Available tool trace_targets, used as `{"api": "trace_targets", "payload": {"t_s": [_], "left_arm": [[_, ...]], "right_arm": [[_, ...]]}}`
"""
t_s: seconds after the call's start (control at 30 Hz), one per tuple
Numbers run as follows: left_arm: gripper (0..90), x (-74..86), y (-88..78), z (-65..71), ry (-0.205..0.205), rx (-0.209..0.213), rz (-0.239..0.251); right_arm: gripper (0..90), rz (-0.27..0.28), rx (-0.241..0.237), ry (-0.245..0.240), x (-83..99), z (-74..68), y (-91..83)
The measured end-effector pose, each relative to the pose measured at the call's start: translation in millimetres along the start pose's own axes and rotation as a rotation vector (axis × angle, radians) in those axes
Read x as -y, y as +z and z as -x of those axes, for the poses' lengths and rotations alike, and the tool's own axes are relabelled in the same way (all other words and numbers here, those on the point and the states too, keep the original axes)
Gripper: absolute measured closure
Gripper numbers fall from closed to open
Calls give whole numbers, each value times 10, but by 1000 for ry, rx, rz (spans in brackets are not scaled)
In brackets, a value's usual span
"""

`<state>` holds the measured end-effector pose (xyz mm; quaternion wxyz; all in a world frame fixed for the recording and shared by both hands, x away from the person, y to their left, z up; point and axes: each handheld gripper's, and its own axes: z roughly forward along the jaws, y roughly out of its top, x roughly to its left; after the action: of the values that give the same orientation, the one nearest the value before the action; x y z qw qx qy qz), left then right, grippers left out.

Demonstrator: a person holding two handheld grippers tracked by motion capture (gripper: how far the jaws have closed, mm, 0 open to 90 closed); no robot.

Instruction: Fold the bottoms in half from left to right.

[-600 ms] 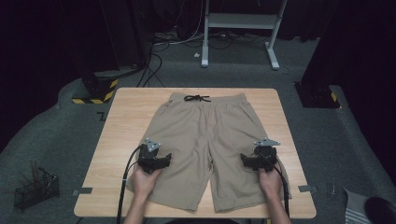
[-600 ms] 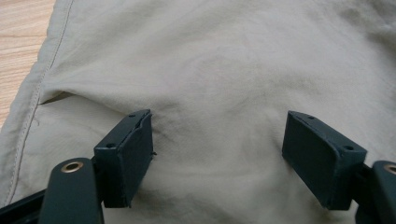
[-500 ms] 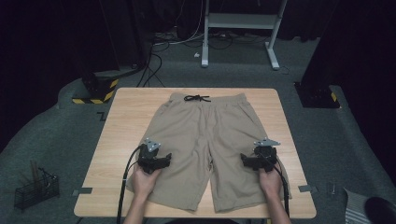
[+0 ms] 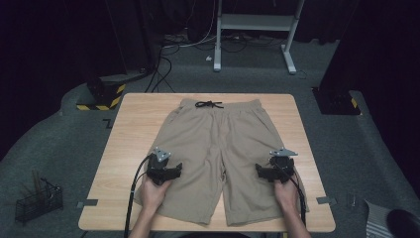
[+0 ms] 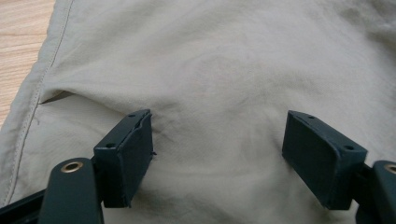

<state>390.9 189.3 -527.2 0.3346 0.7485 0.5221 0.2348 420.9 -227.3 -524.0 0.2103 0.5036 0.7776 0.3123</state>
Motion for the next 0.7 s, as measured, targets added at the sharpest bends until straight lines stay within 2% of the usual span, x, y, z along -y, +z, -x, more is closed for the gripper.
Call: {"api": "trace_targets", "payload": {"t_s": [0.33, 0.5, 0.53, 0.57, 0.6, 0.63, 0.67, 0.7], "left_arm": [[249, 85, -92, 50, 5, 4, 2], [251, 161, -181, 115, 14, 17, 2], [252, 160, -188, 124, 22, 25, -2], [260, 119, -194, 135, 39, 38, -30], [282, 83, -200, 141, 47, 31, -37], [281, 83, -200, 141, 47, 31, -37], [281, 47, -212, 146, 54, 18, -23], [306, -7, -235, 140, 67, 16, -2]], "right_arm": [[96, 3, -14, -17, 41, -35, -39], [96, 3, -37, -38, 142, -106, -137], [97, 3, -38, -42, 146, -109, -143], [100, 2, -38, -42, 145, -107, -142], [123, 2, -38, -38, 141, -105, -144], [123, 2, -38, -38, 141, -105, -144], [162, 5, -31, -36, 129, -98, -151], [181, 42, -7, -29, 82, -99, -189]]}}
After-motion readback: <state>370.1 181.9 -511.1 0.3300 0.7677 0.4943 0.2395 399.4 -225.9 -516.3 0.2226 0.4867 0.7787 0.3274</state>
